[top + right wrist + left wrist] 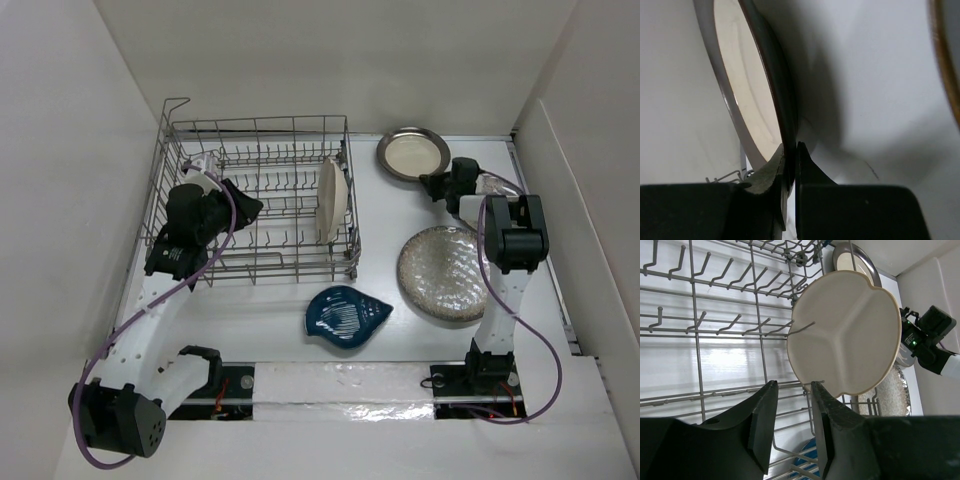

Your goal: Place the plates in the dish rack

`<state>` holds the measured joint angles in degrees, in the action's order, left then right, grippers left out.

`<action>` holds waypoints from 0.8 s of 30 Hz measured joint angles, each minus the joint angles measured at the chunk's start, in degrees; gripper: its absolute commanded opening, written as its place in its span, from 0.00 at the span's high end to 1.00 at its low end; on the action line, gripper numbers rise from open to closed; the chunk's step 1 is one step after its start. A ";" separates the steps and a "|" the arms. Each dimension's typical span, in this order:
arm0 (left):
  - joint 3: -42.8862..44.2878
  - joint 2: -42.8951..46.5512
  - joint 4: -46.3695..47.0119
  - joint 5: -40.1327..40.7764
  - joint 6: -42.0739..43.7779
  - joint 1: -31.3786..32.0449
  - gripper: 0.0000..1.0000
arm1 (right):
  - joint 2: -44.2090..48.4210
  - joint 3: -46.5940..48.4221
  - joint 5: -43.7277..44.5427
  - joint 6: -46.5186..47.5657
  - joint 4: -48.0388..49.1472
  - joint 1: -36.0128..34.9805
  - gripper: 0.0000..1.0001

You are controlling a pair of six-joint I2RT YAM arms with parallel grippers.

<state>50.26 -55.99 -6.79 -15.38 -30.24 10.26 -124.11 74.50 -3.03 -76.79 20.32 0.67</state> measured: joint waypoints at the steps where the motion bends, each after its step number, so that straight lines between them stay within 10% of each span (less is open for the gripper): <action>1: 0.00 0.07 0.00 0.17 0.24 0.00 0.69 | 0.00 -1.14 0.02 -0.09 0.79 0.00 1.00; 15: 2.32 0.09 -0.09 -1.14 1.46 0.00 0.70 | 27.67 -4.76 14.16 24.22 -17.22 -3.85 1.00; 24: 2.29 0.76 0.11 -2.38 1.42 0.00 0.71 | 41.40 14.10 31.36 45.31 -29.38 -22.58 1.00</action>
<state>52.56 -55.22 -6.68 -17.76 -28.82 10.26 -82.72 88.60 28.34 -31.48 -9.06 -21.91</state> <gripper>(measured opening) 0.300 0.130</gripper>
